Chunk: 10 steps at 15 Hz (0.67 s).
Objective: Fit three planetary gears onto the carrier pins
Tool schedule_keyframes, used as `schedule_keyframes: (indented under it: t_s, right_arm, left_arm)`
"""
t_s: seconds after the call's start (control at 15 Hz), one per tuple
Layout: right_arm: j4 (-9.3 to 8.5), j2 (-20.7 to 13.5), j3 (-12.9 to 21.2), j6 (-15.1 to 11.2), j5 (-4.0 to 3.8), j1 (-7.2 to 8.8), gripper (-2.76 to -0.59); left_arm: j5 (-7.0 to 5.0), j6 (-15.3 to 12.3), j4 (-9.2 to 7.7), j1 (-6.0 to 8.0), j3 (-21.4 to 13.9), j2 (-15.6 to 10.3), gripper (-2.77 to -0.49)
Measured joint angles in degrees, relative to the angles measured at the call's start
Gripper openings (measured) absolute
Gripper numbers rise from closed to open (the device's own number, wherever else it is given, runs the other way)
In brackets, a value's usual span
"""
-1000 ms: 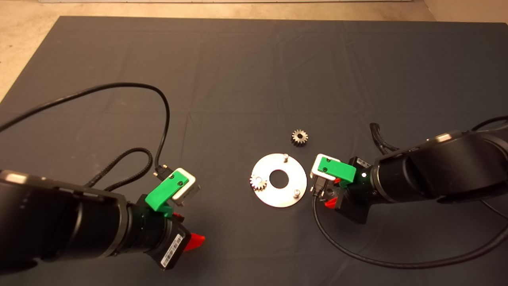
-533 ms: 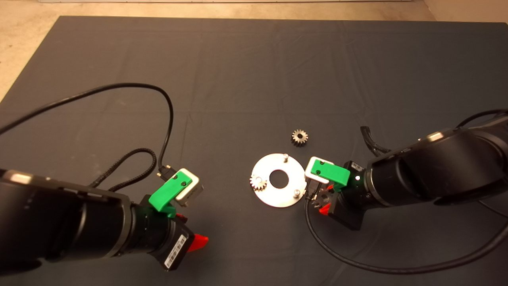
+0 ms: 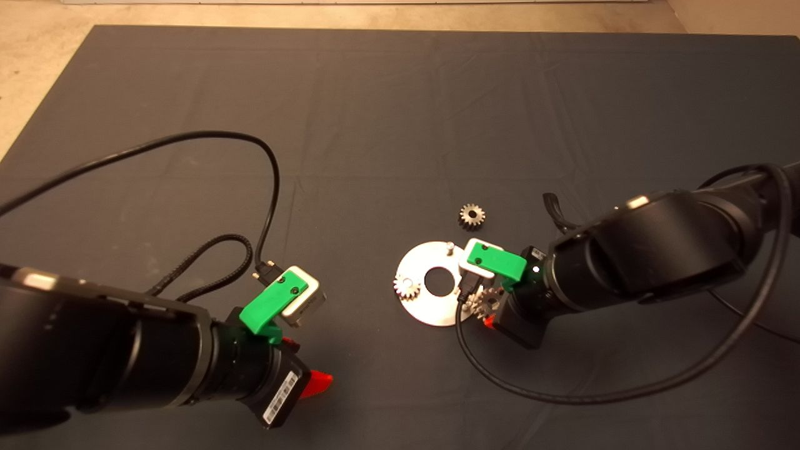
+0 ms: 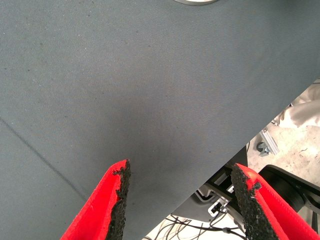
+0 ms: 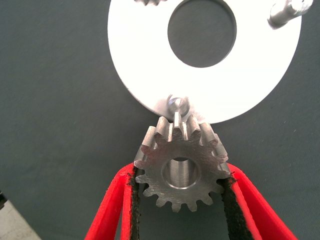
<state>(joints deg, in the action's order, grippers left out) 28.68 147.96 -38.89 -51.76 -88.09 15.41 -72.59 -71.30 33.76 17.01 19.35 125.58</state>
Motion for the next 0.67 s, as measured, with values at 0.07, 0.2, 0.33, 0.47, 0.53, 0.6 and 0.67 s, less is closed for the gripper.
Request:
schedule_keyframes:
  t_s: [0.07,0.2,0.33,0.47,0.53,0.6,0.67]
  right_arm:
    - [0.0,0.28,-0.79,0.0,-0.05,0.02,-2.47]
    - [0.0,0.91,-1.79,0.02,-0.02,0.0,-2.47]
    - [-0.02,1.6,-2.72,0.04,-0.02,0.0,-2.47]
    - [-0.04,2.13,-3.52,0.05,-0.05,0.0,-2.47]
    - [-0.02,2.54,-3.85,0.05,-0.06,0.0,-2.47]
    - [-0.08,3.01,-4.17,0.06,-0.02,-0.01,-2.47]
    - [-0.11,3.46,-4.46,0.09,0.02,-0.01,-2.47]
  left_arm:
    - [0.0,-0.11,0.0,0.0,0.0,0.0,-1.92]
    - [0.02,-0.24,0.01,0.02,0.0,0.02,-1.92]
    - [0.0,-0.27,0.01,0.0,0.0,0.0,-1.92]
    - [0.0,-0.28,0.01,0.0,0.0,0.01,-1.92]
    - [0.0,-0.28,-0.01,0.0,0.0,0.0,-1.92]
    - [0.02,-0.28,0.01,0.0,0.0,0.02,-1.92]
    - [0.02,-0.28,0.0,0.0,0.0,0.02,-1.92]
